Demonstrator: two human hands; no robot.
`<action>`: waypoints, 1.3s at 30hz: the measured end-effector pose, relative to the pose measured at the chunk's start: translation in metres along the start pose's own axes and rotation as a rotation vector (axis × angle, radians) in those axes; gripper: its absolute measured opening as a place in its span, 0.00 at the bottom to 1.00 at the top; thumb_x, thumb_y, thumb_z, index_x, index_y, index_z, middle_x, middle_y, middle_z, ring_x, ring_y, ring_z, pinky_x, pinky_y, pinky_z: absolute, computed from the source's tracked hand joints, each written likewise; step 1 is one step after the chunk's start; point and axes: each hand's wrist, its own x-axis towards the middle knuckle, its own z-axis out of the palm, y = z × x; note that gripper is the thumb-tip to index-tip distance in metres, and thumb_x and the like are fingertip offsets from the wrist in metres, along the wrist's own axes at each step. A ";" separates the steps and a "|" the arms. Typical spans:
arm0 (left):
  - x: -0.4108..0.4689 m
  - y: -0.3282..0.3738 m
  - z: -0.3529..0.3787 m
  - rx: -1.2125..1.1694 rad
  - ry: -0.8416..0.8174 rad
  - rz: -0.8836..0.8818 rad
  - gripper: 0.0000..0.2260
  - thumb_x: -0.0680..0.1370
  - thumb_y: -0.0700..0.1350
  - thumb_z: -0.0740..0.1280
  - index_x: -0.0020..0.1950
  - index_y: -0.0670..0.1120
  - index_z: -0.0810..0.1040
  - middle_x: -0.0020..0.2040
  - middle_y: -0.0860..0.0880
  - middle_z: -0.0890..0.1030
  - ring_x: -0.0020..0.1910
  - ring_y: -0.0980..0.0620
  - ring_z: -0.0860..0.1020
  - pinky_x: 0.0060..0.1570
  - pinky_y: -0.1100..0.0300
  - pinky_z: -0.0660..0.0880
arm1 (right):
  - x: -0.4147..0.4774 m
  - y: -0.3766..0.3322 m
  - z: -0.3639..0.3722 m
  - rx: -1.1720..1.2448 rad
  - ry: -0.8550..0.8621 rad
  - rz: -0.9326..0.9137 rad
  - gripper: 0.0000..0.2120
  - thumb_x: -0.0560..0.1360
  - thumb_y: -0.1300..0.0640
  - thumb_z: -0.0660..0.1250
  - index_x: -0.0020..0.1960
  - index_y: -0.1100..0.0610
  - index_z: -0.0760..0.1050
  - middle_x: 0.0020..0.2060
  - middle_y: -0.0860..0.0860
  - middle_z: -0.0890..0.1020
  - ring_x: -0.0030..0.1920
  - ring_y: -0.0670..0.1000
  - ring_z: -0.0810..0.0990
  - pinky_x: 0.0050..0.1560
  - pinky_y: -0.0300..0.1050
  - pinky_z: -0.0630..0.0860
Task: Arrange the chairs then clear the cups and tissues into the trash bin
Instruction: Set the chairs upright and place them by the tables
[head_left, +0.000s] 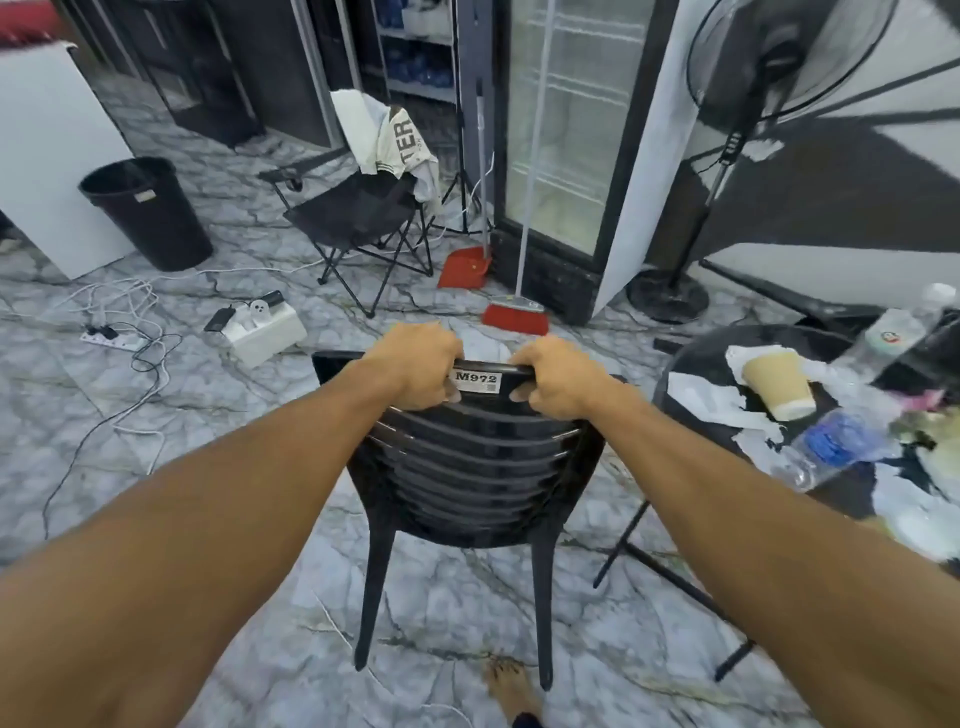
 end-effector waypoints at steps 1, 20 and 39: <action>-0.017 0.011 -0.003 0.006 0.012 0.022 0.13 0.72 0.54 0.74 0.54 0.50 0.83 0.49 0.47 0.83 0.52 0.44 0.80 0.44 0.55 0.71 | -0.023 -0.005 0.004 0.020 0.029 0.004 0.08 0.70 0.59 0.73 0.49 0.52 0.82 0.43 0.52 0.80 0.47 0.55 0.78 0.47 0.49 0.77; -0.145 0.263 0.006 0.110 0.066 0.541 0.11 0.75 0.56 0.71 0.50 0.50 0.82 0.40 0.50 0.78 0.45 0.46 0.78 0.40 0.55 0.66 | -0.372 0.020 0.050 0.034 0.231 0.402 0.06 0.70 0.60 0.72 0.38 0.53 0.76 0.33 0.52 0.80 0.38 0.55 0.76 0.43 0.51 0.77; -0.213 0.322 0.105 -0.070 0.003 0.610 0.08 0.79 0.54 0.66 0.46 0.51 0.79 0.32 0.55 0.74 0.37 0.49 0.71 0.38 0.54 0.69 | -0.478 0.029 0.143 -0.019 0.140 0.441 0.11 0.78 0.49 0.64 0.38 0.49 0.70 0.32 0.48 0.73 0.38 0.55 0.73 0.40 0.52 0.73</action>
